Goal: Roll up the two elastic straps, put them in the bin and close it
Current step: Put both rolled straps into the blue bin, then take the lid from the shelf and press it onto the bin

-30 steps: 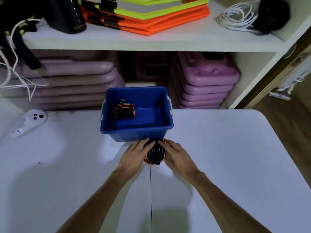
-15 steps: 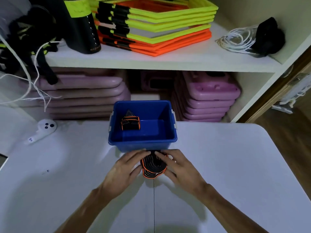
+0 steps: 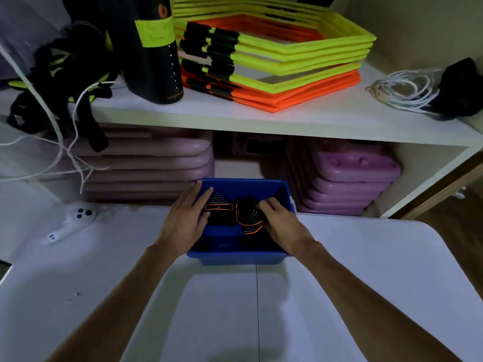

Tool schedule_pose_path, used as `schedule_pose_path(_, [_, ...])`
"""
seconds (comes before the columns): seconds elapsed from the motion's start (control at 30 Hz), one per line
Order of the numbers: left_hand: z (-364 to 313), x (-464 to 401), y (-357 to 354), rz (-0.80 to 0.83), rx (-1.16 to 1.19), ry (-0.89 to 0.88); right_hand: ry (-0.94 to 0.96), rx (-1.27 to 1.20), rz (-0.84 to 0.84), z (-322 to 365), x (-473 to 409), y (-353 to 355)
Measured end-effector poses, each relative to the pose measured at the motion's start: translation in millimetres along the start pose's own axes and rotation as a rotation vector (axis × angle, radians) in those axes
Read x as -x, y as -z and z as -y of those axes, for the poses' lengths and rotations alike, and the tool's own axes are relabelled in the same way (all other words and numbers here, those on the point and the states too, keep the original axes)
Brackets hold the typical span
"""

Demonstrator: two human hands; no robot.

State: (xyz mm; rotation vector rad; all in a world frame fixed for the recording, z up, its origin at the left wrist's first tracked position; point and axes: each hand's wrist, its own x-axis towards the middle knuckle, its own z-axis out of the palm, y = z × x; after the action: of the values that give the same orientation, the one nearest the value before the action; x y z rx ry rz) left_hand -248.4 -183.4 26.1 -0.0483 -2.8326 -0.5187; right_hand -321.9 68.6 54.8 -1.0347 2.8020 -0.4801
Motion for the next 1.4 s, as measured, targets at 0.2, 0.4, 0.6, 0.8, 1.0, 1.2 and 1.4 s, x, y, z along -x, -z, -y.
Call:
schedule_pose_path(0.2, [4,3,-13,0.074,0.078,-0.068,-0.174,0.152,0.185,3,-45,-14])
schedule_pose_path(0.4, [4,2,-13,0.142,0.064,-0.054,-0.257,0.022,0.253,-6,-56,-36])
schedule_pose_path(0.6, [3,3,-10,0.146,0.054,-0.043,-0.28,-0.103,0.295,-2,-48,-35])
schedule_pose_path(0.8, [-13,-5,14,0.206,0.026,0.031,-0.299,-0.259,0.258,8,-28,3])
schedule_pose_path(1.0, [-82,-39,76,-0.004,-0.018,-0.055,-0.216,-0.35,-0.072,20,2,89])
schedule_pose_path(1.2, [-166,-81,172,-0.248,-0.044,-0.171,-0.033,-0.288,-0.409,43,32,215])
schedule_pose_path(1.4, [-248,-116,300,-0.486,-0.136,-0.371,0.112,-0.157,-0.694,88,66,353])
